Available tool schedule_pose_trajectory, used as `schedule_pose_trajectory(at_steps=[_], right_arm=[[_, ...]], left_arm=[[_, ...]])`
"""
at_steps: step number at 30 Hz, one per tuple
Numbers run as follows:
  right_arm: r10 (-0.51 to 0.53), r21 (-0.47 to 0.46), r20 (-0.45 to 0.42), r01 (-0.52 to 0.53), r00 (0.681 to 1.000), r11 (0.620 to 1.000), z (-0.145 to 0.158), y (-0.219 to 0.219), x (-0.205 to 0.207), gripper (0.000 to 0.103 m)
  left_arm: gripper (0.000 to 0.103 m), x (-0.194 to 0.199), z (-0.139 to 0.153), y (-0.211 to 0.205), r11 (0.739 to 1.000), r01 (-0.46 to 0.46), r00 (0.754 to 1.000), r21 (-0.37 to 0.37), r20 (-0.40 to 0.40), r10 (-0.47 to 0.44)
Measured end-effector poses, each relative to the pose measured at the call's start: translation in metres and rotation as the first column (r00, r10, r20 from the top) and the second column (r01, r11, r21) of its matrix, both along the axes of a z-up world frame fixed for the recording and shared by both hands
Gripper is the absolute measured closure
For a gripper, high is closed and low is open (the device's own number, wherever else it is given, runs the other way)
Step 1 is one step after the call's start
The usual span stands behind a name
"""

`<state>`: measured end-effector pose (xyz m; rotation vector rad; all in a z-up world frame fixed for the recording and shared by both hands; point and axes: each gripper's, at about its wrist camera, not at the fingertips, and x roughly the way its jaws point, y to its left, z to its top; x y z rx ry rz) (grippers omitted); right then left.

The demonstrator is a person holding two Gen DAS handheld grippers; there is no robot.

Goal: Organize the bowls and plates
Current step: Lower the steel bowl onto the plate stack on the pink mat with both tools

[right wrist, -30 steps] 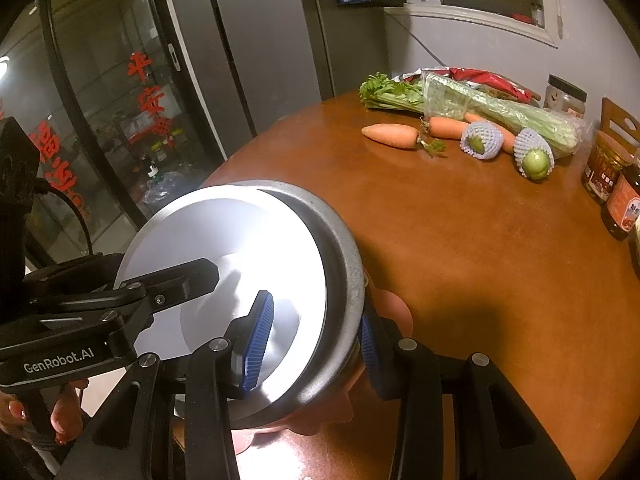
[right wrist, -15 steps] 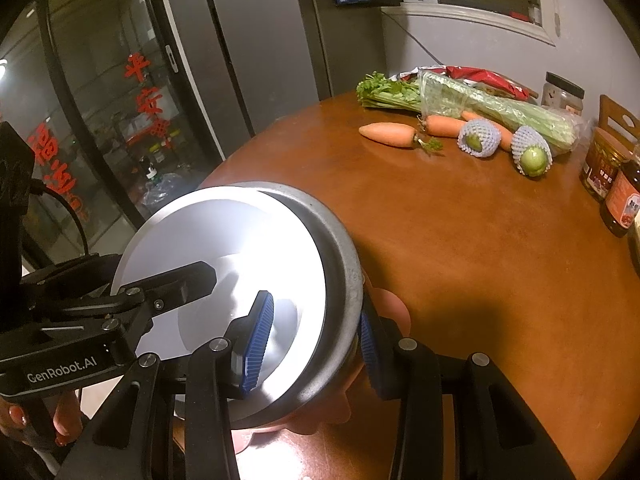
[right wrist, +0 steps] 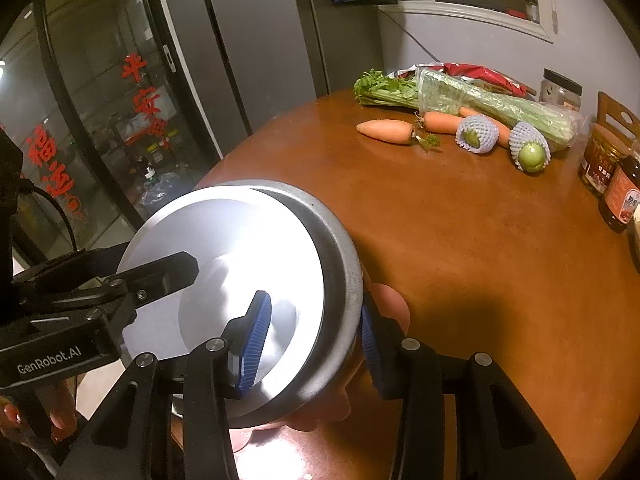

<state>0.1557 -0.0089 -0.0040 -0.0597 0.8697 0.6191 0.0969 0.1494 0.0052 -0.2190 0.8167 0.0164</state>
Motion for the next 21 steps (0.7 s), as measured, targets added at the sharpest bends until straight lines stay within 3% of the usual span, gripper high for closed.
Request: schedule_pose_trajectory(at_steps=[10,14,21], right_arm=[[0.000,-0.027,0.036,0.001,0.999,1.000,0.004,0.002,-0.005,0.052],[-0.007,-0.041,0.062,0.010,0.998,0.999,0.007,0.001,-0.006,0.049],[-0.018,-0.063,0.054,0.021,0.998,0.998,0.006,-0.003,-0.007,0.046]], left_arm=[[0.031,-0.008,0.004,0.012,0.999,-0.037,0.999,0.006,0.003,0.037],[0.020,-0.008,-0.001,0.014,0.999,-0.045,0.999,-0.002,-0.013,0.044],[0.019,-0.002,-0.014,0.011,0.998,-0.011,0.999,-0.059,-0.048,0.008]])
